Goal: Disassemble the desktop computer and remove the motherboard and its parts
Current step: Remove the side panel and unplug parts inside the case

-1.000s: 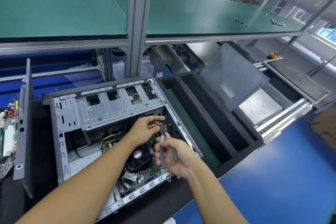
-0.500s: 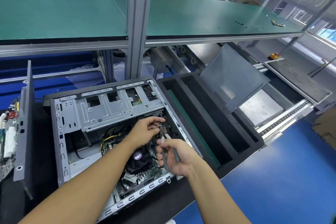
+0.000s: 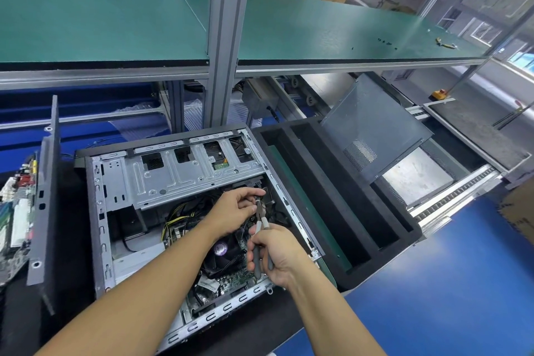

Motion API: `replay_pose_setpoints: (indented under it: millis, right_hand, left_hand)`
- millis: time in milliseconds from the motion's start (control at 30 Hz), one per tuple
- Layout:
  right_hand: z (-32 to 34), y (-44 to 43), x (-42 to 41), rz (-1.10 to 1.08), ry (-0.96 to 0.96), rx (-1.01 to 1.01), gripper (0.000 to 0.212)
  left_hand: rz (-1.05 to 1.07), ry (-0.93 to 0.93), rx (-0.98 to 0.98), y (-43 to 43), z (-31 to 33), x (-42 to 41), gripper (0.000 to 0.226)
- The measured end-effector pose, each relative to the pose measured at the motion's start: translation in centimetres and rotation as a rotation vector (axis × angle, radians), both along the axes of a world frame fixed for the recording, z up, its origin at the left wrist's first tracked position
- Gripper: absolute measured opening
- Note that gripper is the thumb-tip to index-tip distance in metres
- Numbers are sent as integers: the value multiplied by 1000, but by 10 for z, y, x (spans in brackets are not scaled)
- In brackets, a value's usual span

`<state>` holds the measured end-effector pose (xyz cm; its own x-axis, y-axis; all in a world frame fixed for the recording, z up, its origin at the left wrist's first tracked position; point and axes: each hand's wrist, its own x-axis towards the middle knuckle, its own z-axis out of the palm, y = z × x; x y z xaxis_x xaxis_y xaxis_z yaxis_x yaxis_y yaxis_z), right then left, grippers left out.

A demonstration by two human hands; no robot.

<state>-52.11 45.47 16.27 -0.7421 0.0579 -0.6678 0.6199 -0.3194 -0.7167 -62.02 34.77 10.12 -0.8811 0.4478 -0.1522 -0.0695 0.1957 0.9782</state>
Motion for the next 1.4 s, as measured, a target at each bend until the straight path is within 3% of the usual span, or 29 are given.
replay_pose_setpoints:
  millis: [500,600,900,1067,1200,1400]
  right_hand:
    - [-9,-14,7,33,111,313,20]
    - [-7,-12,7,34,125,227,21]
    - [-3,9,7,1,143,-278,20]
    - [-2,20,5,51,71,-440,42]
    - [0,29,0,73,2,-465,44]
    - [6,31,-6,81,-32,-303,35]
  left_hand:
    - [14,-110,170,0,5,-2,47]
    - [5,-142,215,-1,6,-3,45]
    - [1,-148,235,-2,2,-5,41]
    - [-16,-153,220,-3,-2,-8,39]
    - [-32,-137,179,-3,-5,-10,41]
    - [-46,-141,170,-4,-8,-11,45]
